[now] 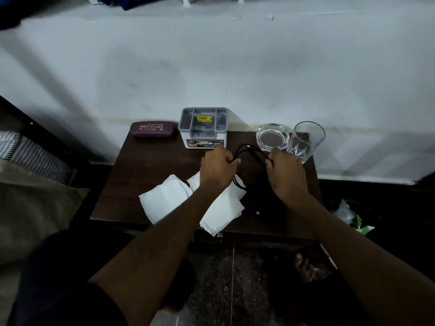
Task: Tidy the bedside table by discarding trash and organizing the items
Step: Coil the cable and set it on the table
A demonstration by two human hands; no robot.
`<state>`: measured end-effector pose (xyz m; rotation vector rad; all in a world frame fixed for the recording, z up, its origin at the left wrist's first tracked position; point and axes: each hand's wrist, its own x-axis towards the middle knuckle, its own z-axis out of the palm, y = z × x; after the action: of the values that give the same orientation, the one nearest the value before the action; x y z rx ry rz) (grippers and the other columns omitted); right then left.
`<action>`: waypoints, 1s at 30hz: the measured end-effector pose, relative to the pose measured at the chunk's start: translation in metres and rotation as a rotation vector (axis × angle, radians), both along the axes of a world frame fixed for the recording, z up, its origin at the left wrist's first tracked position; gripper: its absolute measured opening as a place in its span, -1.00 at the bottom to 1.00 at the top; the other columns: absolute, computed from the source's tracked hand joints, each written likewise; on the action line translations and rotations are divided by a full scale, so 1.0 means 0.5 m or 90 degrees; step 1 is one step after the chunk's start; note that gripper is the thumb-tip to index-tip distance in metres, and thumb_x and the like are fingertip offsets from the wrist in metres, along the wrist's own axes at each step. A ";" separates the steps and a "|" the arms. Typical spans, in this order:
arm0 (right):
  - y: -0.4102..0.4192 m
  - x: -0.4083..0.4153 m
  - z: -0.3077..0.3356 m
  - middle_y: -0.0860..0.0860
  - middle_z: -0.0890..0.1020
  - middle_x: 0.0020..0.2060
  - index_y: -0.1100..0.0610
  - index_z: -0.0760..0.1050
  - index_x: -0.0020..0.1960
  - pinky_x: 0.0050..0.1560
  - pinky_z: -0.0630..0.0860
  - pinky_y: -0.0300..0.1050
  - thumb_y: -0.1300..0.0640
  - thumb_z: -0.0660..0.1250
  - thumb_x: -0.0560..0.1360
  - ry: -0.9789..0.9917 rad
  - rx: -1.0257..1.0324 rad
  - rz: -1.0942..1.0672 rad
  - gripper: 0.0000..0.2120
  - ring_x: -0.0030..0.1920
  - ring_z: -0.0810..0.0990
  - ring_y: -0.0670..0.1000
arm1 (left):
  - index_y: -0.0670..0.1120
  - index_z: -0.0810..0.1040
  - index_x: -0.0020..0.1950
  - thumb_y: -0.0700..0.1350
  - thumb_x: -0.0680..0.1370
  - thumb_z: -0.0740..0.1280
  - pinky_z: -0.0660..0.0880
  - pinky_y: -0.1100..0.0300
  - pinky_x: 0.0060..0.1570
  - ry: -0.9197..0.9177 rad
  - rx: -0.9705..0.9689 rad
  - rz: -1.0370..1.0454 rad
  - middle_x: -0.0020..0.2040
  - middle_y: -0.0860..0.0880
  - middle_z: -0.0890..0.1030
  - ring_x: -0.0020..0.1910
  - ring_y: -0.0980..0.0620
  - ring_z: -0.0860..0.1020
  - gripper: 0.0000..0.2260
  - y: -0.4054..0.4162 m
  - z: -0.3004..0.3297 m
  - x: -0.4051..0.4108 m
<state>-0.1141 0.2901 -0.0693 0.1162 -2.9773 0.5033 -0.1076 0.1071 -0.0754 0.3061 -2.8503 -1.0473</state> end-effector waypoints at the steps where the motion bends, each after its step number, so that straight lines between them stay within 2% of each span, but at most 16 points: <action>1: 0.000 -0.002 0.000 0.24 0.67 -0.08 0.22 0.52 0.06 -0.11 0.50 0.05 0.13 0.28 0.65 0.010 -0.022 -0.002 -0.86 -0.04 0.67 0.30 | -0.16 0.59 -0.31 -0.06 0.48 0.55 0.52 0.14 -0.19 -0.007 0.020 0.003 -0.35 -0.03 0.61 -0.29 -0.05 0.61 -0.73 0.001 -0.002 0.002; 4: 0.002 -0.002 -0.002 0.20 0.68 -0.22 0.17 0.48 0.03 -0.11 0.60 0.06 0.18 0.31 0.62 0.014 -0.148 -0.018 -0.95 -0.17 0.69 0.25 | -0.11 0.71 -0.17 -0.21 0.44 0.53 0.53 0.25 -0.15 -0.034 0.177 0.015 -0.26 0.00 0.73 -0.22 0.07 0.70 -0.96 0.005 0.000 0.018; 7: -0.002 0.002 0.001 0.12 0.68 -0.36 0.11 0.44 0.05 -0.23 0.68 -0.01 0.25 0.27 0.65 -0.048 -0.344 -0.078 -0.94 -0.44 0.70 0.01 | -0.17 0.71 -0.14 -0.25 0.51 0.48 0.52 0.23 -0.23 -0.046 0.284 0.024 -0.29 -0.05 0.75 -0.36 0.18 0.65 -0.96 0.008 -0.001 0.035; 10: -0.008 0.001 0.011 0.15 0.64 -0.31 0.21 0.42 0.14 -0.23 0.72 0.12 0.32 0.22 0.67 -0.130 -0.546 -0.151 -0.92 -0.40 0.73 0.12 | -0.19 0.71 -0.17 -0.21 0.54 0.47 0.58 0.13 -0.22 -0.053 0.304 0.035 -0.28 -0.07 0.75 -0.38 0.15 0.63 -0.89 0.009 -0.004 0.044; 12: -0.009 0.004 0.018 0.22 0.60 -0.20 0.24 0.39 0.19 -0.28 0.72 0.08 0.37 0.19 0.67 -0.177 -0.679 -0.186 -0.88 -0.38 0.73 0.16 | -0.21 0.72 -0.17 -0.21 0.53 0.48 0.59 0.13 -0.21 -0.057 0.331 0.041 -0.26 -0.13 0.75 -0.34 0.05 0.64 -0.89 0.010 -0.001 0.046; 14: -0.008 0.011 0.021 0.27 0.59 -0.20 0.27 0.38 0.19 -0.33 0.71 0.00 0.39 0.20 0.67 -0.222 -0.722 -0.189 -0.87 -0.40 0.72 0.13 | -0.22 0.71 -0.15 -0.22 0.54 0.47 0.63 0.13 -0.14 -0.043 0.352 0.030 -0.23 -0.17 0.75 -0.26 -0.03 0.69 -0.89 0.010 0.006 0.045; 16: -0.003 0.016 0.021 0.33 0.65 -0.29 0.30 0.45 0.08 -0.26 0.73 0.12 0.32 0.25 0.67 -0.261 -0.640 -0.136 -0.96 -0.40 0.71 0.16 | -0.27 0.70 -0.09 -0.26 0.59 0.43 0.59 0.25 -0.18 -0.030 0.378 0.016 -0.23 -0.20 0.75 -0.29 0.05 0.69 -0.89 0.010 0.021 0.042; 18: 0.005 0.017 0.016 0.23 0.70 -0.37 0.26 0.52 -0.13 -0.17 0.72 0.21 0.15 0.30 0.64 -0.229 -0.439 -0.067 -0.78 -0.41 0.72 0.15 | -0.29 0.69 -0.05 -0.27 0.62 0.39 0.56 0.28 -0.26 -0.002 0.355 -0.002 -0.26 -0.19 0.75 -0.35 0.05 0.67 -0.87 0.006 0.039 0.037; 19: 0.009 0.021 0.026 0.16 0.71 -0.38 0.22 0.54 -0.16 -0.15 0.71 0.19 0.08 0.31 0.62 -0.191 -0.317 -0.042 -0.74 -0.38 0.73 0.14 | -0.29 0.70 -0.05 -0.27 0.63 0.39 0.60 0.20 -0.25 0.018 0.332 -0.017 -0.28 -0.18 0.74 -0.36 -0.01 0.69 -0.87 0.003 0.047 0.033; 21: 0.011 0.030 0.058 0.16 0.73 -0.19 0.20 0.58 -0.01 -0.08 0.66 0.09 0.03 0.33 0.61 -0.056 -0.095 -0.023 -0.78 -0.16 0.73 0.21 | -0.26 0.71 -0.07 -0.27 0.63 0.38 0.67 0.03 -0.19 0.050 0.295 -0.048 -0.33 -0.15 0.72 -0.35 -0.16 0.71 -0.86 -0.007 0.061 0.023; 22: 0.009 0.031 0.078 0.18 0.71 -0.05 0.19 0.57 0.11 -0.05 0.61 0.07 0.04 0.35 0.62 0.017 -0.030 -0.012 -0.78 -0.02 0.70 0.25 | -0.25 0.71 -0.08 -0.27 0.62 0.38 0.67 0.00 -0.20 0.062 0.279 -0.070 -0.34 -0.14 0.71 -0.36 -0.19 0.71 -0.86 -0.014 0.068 0.018; 24: 0.002 0.028 0.121 0.15 0.63 0.18 0.13 0.50 0.32 0.06 0.55 0.10 0.06 0.40 0.59 0.116 -0.009 0.061 -0.66 0.19 0.59 0.25 | -0.22 0.70 -0.11 -0.28 0.63 0.37 0.62 0.07 -0.28 0.068 0.256 -0.125 -0.35 -0.13 0.70 -0.38 -0.17 0.69 -0.84 -0.022 0.092 0.008; 27: -0.009 0.015 0.167 0.06 0.56 0.34 0.03 0.37 0.49 0.25 0.47 0.13 0.02 0.48 0.51 0.119 0.029 0.223 -0.40 0.33 0.51 0.18 | -0.24 0.68 -0.10 -0.31 0.66 0.34 0.49 0.31 -0.38 0.065 0.254 -0.205 -0.32 -0.20 0.68 -0.40 -0.07 0.65 -0.82 -0.024 0.149 0.006; 28: -0.011 0.009 0.172 0.07 0.59 0.31 0.04 0.35 0.49 0.26 0.49 0.14 0.03 0.46 0.53 0.093 0.038 0.248 -0.42 0.31 0.53 0.19 | -0.28 0.68 -0.10 -0.32 0.66 0.33 0.45 0.37 -0.40 0.069 0.254 -0.226 -0.31 -0.24 0.67 -0.42 -0.01 0.63 -0.82 -0.024 0.168 0.007; 30: -0.008 -0.002 0.185 0.10 0.67 0.15 0.05 0.41 0.39 0.16 0.55 0.14 0.08 0.33 0.61 0.061 -0.005 0.276 -0.63 0.15 0.63 0.23 | -0.32 0.68 -0.06 -0.30 0.67 0.33 0.43 0.39 -0.43 0.076 0.261 -0.252 -0.28 -0.28 0.67 -0.45 0.07 0.60 -0.82 -0.026 0.204 0.013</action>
<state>-0.1152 0.2863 0.0234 0.7732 -2.8524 0.5327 -0.1011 0.0944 0.0268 -0.3031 -2.6253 -1.6596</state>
